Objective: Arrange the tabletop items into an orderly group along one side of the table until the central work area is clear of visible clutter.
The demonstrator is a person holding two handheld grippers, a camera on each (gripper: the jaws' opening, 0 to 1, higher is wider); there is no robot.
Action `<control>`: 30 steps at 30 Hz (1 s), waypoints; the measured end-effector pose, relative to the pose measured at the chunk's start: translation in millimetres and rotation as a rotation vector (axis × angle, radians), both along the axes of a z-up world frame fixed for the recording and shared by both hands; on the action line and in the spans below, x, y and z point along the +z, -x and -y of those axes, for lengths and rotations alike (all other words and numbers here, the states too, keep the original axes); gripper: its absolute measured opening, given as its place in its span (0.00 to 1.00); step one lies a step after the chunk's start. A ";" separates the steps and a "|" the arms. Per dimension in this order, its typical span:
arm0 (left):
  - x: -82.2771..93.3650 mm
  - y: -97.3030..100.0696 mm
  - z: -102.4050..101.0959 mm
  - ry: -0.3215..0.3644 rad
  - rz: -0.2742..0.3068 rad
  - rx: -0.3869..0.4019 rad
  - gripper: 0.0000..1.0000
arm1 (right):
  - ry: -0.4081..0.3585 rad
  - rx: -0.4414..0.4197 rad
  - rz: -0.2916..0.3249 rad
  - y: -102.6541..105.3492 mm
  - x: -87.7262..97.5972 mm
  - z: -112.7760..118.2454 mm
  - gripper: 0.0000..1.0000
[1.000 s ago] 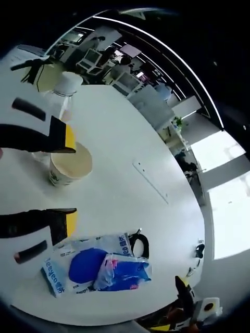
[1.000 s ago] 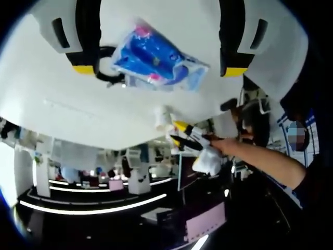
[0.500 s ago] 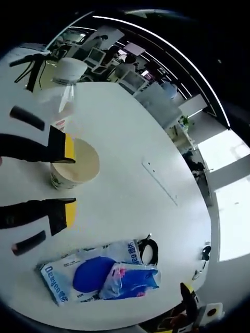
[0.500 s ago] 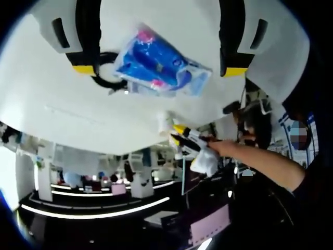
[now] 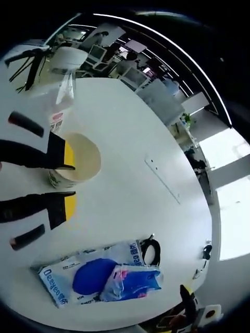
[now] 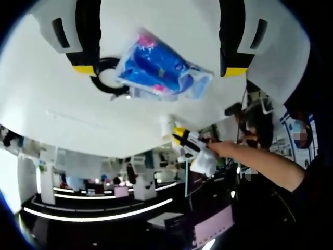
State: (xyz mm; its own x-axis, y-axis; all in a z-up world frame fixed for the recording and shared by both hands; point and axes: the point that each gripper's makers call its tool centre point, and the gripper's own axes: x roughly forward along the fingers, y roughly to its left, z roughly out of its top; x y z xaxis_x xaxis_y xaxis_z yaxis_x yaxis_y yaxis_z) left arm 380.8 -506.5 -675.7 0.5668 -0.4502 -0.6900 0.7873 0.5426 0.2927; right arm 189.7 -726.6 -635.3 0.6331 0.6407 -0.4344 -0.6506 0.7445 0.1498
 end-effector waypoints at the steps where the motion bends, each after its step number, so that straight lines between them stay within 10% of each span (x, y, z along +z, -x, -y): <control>1: -0.6 0.2 0.0 -0.003 0.000 -0.003 0.13 | 0.004 0.001 -0.001 0.3 -0.7 0.5 0.94; 30: -1.4 -4.7 18.7 0.004 0.000 -0.057 0.02 | 0.002 -0.015 -0.009 -0.2 -3.5 6.6 0.93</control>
State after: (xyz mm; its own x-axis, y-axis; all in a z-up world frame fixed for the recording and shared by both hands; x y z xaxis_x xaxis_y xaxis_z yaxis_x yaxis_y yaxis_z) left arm 385.5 -525.2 -677.2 0.5401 -0.4842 -0.6884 0.8170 0.4980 0.2908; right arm 189.9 -733.3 -638.8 0.6389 0.6300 -0.4415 -0.6377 0.7547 0.1541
